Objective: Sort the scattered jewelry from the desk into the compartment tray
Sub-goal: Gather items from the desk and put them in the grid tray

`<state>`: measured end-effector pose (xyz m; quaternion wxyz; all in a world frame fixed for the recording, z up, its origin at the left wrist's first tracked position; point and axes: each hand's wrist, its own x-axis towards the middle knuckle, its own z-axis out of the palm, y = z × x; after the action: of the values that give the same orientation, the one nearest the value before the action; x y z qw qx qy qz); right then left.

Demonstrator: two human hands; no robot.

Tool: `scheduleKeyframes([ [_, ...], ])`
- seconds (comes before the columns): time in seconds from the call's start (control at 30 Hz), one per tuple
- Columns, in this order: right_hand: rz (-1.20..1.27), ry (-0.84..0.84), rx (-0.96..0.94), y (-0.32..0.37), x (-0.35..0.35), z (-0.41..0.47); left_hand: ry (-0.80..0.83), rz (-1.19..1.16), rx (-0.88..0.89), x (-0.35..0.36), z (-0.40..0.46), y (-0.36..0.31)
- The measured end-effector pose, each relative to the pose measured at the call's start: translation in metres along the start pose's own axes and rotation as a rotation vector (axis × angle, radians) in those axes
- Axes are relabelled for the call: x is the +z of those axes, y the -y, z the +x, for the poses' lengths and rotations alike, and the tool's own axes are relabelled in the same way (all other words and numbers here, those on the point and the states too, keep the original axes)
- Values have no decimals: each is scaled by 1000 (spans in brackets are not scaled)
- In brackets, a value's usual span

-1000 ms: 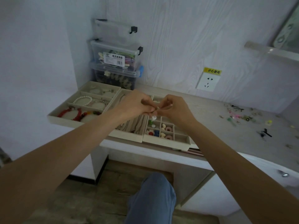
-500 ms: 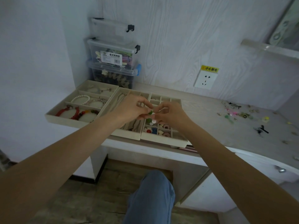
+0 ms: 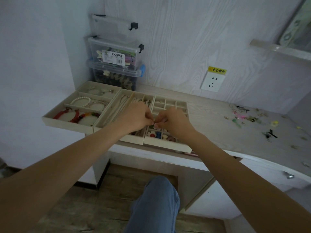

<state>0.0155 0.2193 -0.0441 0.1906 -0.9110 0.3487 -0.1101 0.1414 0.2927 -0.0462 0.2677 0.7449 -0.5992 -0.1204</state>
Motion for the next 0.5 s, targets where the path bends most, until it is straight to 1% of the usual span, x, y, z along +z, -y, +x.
scheduleKeyframes([
  [0.13,-18,-7,2,-2,2,0,26,26,0,4,0,2],
  [0.33,-32,-7,9,-2,3,2,13,90,1,2,0,2],
  [0.5,-78,54,14,1,2,5,18,123,25,1,0,0],
])
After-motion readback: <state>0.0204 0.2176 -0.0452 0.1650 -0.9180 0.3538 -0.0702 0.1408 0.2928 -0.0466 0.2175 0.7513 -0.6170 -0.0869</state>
